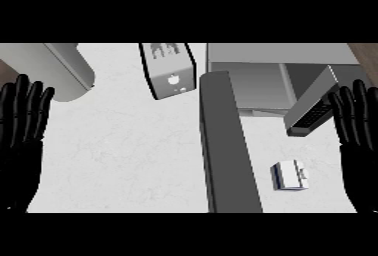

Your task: Pick up the milk, place it into the microwave and close the microwave

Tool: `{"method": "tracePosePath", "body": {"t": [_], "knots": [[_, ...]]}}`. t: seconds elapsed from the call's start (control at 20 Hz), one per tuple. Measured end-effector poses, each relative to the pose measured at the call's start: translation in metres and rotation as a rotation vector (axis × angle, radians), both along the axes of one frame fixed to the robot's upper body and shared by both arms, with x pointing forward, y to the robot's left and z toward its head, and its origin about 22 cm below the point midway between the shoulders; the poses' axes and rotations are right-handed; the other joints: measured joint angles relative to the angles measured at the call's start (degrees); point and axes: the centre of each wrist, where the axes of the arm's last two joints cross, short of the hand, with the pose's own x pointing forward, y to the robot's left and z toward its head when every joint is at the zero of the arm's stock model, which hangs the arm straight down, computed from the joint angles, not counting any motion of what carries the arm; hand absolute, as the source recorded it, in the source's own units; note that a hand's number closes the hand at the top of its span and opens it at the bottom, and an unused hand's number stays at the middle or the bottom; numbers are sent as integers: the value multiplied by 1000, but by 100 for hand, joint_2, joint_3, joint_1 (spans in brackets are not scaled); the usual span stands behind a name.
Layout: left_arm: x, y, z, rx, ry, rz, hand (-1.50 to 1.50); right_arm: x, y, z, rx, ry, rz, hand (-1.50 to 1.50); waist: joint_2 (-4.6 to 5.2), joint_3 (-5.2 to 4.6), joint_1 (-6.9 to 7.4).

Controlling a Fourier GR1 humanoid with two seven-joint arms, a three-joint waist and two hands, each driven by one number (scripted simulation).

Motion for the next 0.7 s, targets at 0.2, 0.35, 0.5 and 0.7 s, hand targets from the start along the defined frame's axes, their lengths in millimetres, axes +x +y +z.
{"method": "tracePosePath", "body": {"t": [0.2,0.35,0.5,0.7], "knots": [[-9,-13,-1,-9,-13,36,-150,-20,-15,2,-8,-7,99,-150,149,-64,-159],[-11,-25,-11,-64,12,77,-150,-35,-31,1,-24,2,206,-150,193,-82,-247],[-21,-33,-20,-161,78,109,-150,-49,-43,1,-37,12,300,-150,209,-94,-268],[-47,-39,-32,-222,107,136,-150,-74,-61,-2,-45,25,356,-150,215,-101,-259]]}}
